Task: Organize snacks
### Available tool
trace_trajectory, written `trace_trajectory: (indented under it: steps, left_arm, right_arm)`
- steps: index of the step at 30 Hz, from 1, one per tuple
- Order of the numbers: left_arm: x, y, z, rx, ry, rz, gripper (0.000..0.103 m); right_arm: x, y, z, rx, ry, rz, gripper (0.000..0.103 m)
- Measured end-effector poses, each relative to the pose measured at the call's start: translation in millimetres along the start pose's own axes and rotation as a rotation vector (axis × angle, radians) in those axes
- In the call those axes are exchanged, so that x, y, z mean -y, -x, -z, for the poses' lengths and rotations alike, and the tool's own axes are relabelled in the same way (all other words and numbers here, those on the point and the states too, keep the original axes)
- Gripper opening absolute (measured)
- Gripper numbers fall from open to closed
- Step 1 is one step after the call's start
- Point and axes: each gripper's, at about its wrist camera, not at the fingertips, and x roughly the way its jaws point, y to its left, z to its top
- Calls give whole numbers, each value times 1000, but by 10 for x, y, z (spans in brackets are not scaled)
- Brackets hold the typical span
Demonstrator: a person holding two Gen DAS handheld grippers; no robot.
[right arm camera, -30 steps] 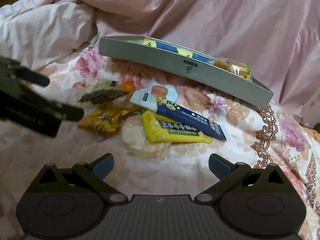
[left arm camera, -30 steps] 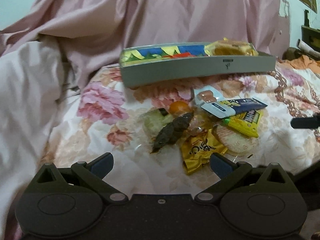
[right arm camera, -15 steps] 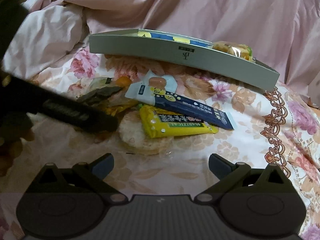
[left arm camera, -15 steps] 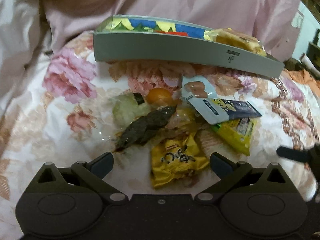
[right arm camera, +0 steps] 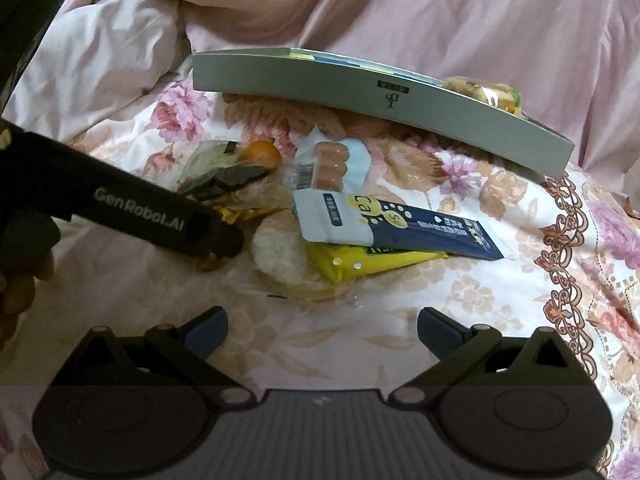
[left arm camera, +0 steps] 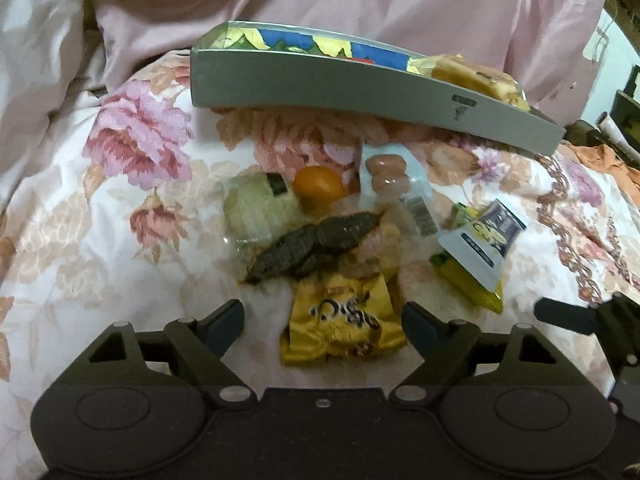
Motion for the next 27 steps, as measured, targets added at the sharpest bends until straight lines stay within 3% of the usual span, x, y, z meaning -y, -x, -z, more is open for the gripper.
trace_trajectory:
  steps: [4,7,15,18,25,27]
  left_arm:
    - [27,-64,-39,-12,3,4,99]
    - [64,-133,-91,-23,2,1,100]
    - [-20,-7,-26,-15,-28,25,65]
    - [-36,68,46,-9,-56,28,63]
    - [-260,353,295,19,32,56,63]
    - [-249,370,305,18,9,54,64]
  right_arm:
    - [-23,-1,13,0,9,2,103]
    - [-34,-5,22,3,15,2,103]
    - [12,-7,26,2,-31,-31,103]
    - [40,-8,40,-3,-51,-51,103]
    - [74,-22,57,-7,-113,-54,103]
    - [92,-31,56,-6,-136,-46,103]
